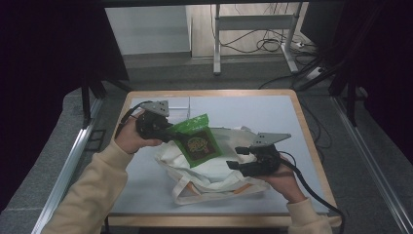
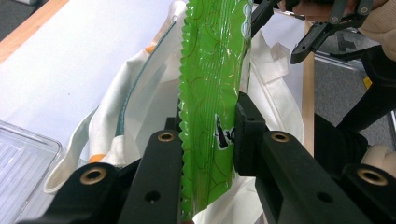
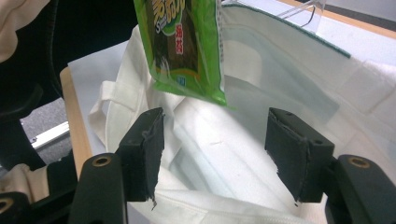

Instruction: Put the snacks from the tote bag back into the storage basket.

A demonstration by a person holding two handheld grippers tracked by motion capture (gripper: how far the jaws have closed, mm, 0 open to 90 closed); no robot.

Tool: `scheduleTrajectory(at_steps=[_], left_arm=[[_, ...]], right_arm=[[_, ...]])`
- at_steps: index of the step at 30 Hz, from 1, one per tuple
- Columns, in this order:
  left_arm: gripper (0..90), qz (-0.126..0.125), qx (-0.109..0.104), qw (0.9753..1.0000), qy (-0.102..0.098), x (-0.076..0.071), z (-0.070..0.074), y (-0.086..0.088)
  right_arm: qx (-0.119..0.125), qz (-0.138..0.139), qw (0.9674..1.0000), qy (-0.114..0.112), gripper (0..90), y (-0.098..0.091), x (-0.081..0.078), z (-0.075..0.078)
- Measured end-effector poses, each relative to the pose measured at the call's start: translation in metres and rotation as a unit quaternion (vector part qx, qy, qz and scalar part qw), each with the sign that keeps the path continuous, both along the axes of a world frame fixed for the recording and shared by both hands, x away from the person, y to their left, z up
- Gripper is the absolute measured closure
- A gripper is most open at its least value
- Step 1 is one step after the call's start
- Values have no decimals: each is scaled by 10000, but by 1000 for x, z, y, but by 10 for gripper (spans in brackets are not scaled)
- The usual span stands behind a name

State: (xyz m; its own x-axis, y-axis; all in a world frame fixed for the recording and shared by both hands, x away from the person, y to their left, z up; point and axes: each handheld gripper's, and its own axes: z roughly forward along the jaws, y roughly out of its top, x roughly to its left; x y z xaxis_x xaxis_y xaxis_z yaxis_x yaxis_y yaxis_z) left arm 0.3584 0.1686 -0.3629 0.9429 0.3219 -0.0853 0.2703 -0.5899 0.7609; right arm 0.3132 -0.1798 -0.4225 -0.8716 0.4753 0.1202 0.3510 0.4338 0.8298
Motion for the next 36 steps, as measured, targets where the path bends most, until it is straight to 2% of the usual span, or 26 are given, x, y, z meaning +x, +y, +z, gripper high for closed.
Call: scheduleTrajectory(at_steps=[11, 14, 22, 36], left_arm=[[765, 96, -129, 9999, -47, 2, 9, 8], [765, 140, -161, 9997, -119, 2, 14, 13], [764, 256, -268, 9992, -150, 3, 22, 25], [764, 522, -301, 9980, -195, 17, 35, 41]], right_arm=[[-18, -31, 10000, -29, 375, -4, -5, -1], [-15, -40, 10000, -26, 373, -3, -6, -2], [11, 39, 10000, -8, 366, -1, -6, -3], [-40, 56, 10000, -35, 356, 0, -8, -4]])
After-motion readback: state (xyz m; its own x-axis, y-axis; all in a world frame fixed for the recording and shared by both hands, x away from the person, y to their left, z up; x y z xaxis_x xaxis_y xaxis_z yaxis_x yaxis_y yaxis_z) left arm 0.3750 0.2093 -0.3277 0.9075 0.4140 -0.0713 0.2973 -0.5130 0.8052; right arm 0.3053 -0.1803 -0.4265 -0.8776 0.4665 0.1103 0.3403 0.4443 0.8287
